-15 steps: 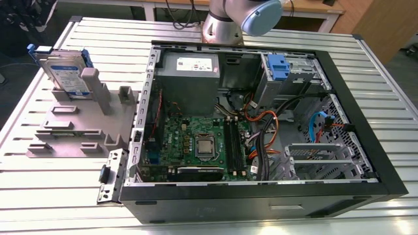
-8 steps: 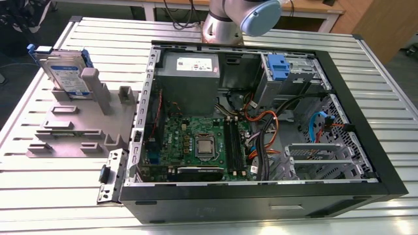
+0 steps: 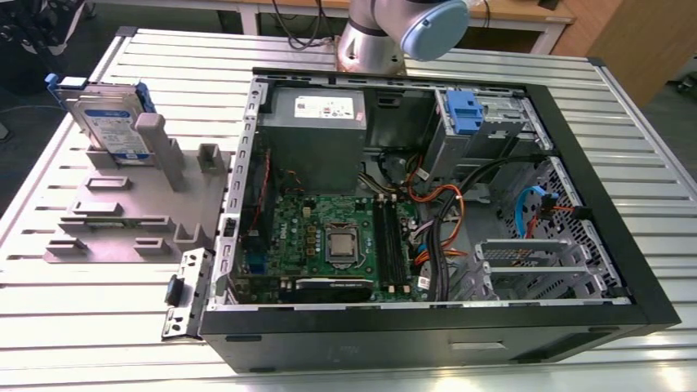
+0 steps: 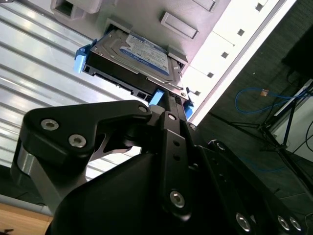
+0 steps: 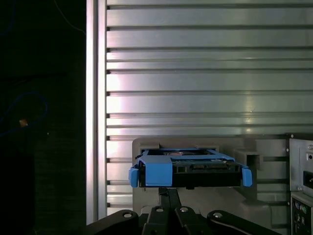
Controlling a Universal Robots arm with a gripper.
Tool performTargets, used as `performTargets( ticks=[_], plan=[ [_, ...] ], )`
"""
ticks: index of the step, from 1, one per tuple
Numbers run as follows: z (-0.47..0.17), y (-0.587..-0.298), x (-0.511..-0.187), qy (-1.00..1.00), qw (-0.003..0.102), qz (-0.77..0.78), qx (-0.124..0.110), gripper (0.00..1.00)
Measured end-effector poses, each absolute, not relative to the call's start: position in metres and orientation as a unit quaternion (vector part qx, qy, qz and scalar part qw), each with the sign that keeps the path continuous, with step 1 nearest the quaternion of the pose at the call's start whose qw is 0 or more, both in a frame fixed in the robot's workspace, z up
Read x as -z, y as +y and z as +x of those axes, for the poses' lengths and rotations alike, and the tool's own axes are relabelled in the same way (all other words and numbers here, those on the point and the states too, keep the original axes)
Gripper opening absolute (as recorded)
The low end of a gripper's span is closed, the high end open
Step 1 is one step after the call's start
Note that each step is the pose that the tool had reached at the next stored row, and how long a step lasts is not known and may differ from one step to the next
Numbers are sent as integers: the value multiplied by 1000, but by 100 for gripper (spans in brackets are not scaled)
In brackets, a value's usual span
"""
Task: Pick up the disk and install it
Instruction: 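Pick up the disk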
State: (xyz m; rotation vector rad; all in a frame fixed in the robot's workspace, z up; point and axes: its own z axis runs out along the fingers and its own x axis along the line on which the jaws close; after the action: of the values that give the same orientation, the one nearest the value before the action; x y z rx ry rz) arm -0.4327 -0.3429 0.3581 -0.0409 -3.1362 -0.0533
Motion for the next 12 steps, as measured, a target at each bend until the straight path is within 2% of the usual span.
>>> performTargets(
  ticks=[12],
  plan=[
    [-433, -343, -358, -1000, 3, -1, 17, 11]
  ],
)
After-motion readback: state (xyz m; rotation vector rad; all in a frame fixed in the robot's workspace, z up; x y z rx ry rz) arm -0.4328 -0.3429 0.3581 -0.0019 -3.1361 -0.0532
